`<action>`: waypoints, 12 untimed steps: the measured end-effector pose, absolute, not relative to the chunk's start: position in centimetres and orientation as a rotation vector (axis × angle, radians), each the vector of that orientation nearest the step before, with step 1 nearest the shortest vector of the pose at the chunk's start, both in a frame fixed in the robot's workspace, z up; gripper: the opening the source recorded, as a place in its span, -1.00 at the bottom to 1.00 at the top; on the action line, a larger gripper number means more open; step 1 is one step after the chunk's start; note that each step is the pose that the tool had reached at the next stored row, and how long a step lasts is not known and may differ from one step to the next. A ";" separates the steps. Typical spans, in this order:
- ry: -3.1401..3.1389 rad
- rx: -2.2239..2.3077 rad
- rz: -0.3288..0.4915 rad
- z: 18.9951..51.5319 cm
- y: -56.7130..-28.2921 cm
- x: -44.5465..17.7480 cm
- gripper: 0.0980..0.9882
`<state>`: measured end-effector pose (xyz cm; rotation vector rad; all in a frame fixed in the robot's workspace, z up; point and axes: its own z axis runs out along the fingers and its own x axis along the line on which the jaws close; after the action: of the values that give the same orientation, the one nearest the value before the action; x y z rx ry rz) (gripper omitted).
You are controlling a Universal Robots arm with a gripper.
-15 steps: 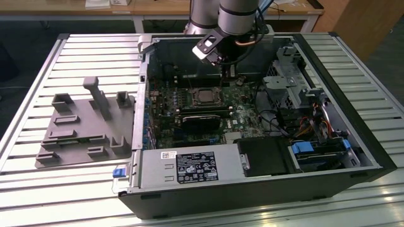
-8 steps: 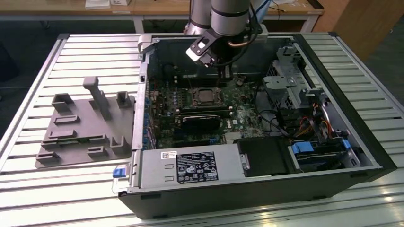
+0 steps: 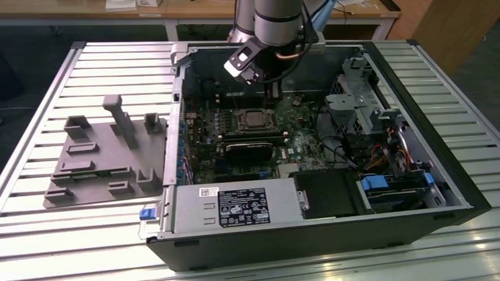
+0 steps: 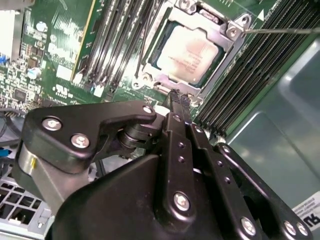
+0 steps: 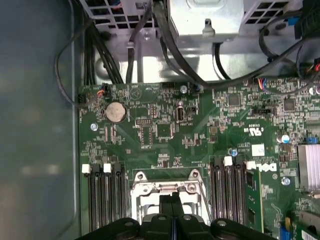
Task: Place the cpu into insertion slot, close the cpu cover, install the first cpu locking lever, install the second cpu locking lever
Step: 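Close the cpu cover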
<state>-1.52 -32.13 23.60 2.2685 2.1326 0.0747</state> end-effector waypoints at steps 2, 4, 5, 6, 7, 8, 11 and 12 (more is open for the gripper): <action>2.127 2.274 0.075 23.5 -32.1 -1.7 -0.99; 2.123 2.277 0.074 23.3 -32.1 -1.9 -0.99; 2.121 2.279 0.074 23.2 -32.1 -2.0 -0.99; 2.120 2.281 0.073 23.1 -32.1 -2.1 -0.99; 2.118 2.282 0.073 23.1 -32.1 -2.3 -0.99; 2.117 2.284 0.073 23.0 -32.1 -2.4 -0.99; 2.110 2.289 0.073 22.7 -32.1 -2.9 -0.99; 2.109 2.291 0.073 22.6 -32.1 -3.0 -0.99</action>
<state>-3.05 -32.13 22.61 2.2910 2.1085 0.0731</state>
